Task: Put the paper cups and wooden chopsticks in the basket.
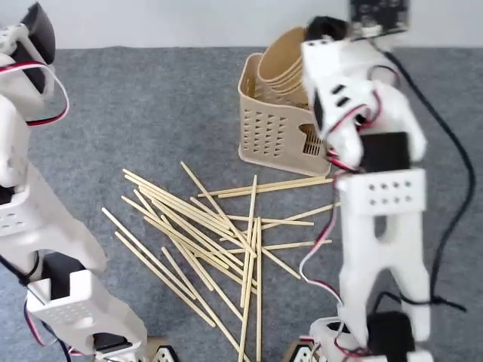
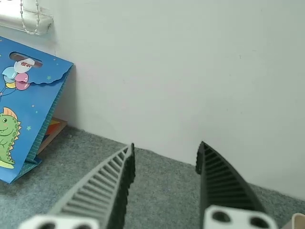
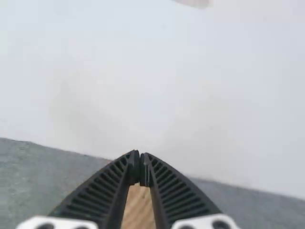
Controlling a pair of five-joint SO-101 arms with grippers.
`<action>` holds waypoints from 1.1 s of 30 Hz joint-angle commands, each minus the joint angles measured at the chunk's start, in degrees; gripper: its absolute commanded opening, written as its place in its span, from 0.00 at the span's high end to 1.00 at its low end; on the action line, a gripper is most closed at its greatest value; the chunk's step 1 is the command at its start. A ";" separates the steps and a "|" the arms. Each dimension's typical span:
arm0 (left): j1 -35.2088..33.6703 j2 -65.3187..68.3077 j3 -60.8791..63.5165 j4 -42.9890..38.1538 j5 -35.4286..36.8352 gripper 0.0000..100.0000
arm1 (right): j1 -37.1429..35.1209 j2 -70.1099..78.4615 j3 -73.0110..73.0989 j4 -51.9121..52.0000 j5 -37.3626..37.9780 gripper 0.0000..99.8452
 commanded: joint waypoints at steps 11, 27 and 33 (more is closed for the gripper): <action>-0.44 -2.11 5.93 1.23 0.97 0.80 | 8.75 12.00 -3.52 -3.03 4.57 0.99; -0.35 -3.78 7.25 1.23 0.97 0.80 | 9.01 9.10 -4.04 2.07 4.92 0.99; -0.35 -9.93 14.29 1.14 0.88 0.80 | 8.13 13.05 -2.73 5.93 -2.46 0.99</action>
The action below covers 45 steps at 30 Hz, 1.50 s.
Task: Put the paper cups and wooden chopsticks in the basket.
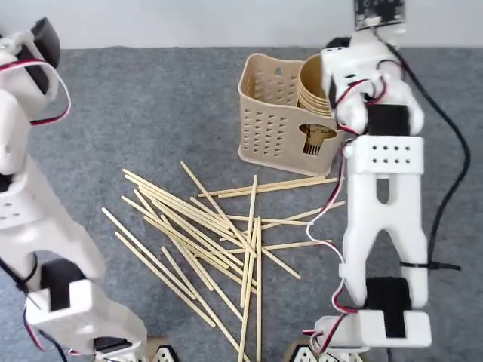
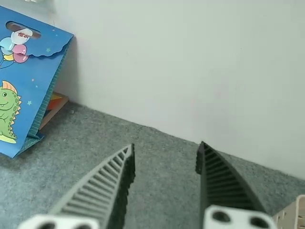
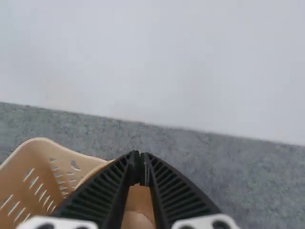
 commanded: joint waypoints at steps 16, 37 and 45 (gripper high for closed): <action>0.00 -8.35 9.36 1.05 0.18 0.80 | 0.48 -4.26 4.40 0.31 -5.01 0.99; 0.00 -8.09 10.07 1.05 0.18 0.80 | -0.04 -30.11 57.32 -47.69 -5.01 0.99; 0.09 -8.44 14.02 0.97 0.18 0.80 | 1.36 -25.45 58.99 -53.76 -4.92 0.99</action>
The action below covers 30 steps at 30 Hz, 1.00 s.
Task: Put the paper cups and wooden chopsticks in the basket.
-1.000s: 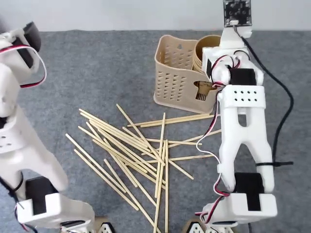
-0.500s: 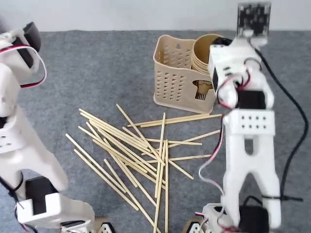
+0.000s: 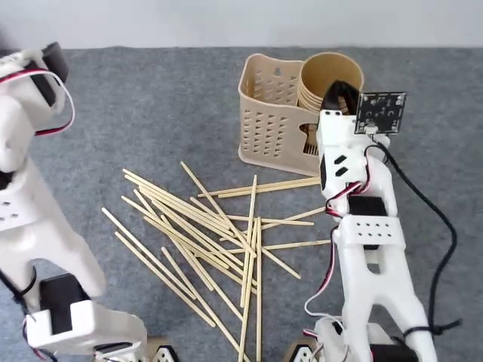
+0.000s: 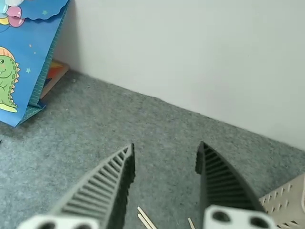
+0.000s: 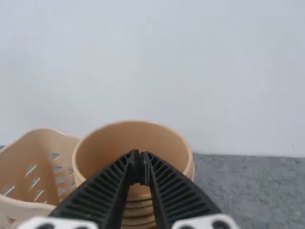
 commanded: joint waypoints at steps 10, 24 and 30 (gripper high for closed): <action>0.00 -2.55 -0.04 1.05 0.18 0.80 | -1.36 -20.00 -7.38 19.47 -0.44 0.99; 0.00 -22.15 28.88 0.79 -11.25 0.80 | -6.99 -31.43 -7.56 61.32 0.09 0.99; -0.09 -28.40 43.38 -0.44 -20.13 0.80 | -12.09 -31.43 -7.47 74.95 -0.44 0.98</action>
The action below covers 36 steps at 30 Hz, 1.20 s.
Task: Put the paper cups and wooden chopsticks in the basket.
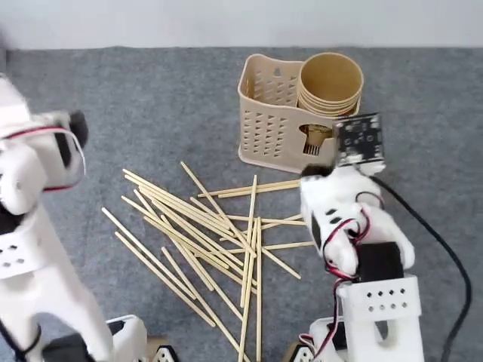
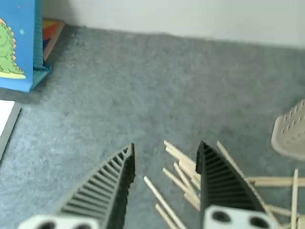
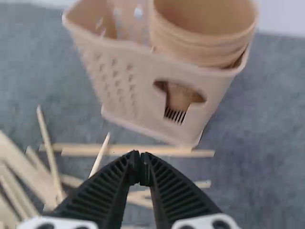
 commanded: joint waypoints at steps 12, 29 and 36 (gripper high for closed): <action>-0.09 -19.69 36.97 -5.71 -13.10 0.80 | -7.60 6.20 -3.25 13.41 -7.82 0.97; 0.00 -49.14 75.47 -19.87 -15.82 0.80 | -18.07 25.54 -8.44 10.42 -8.35 0.81; 0.35 -52.66 82.77 -25.58 -19.08 0.80 | -17.89 31.96 -8.79 8.04 -19.34 0.81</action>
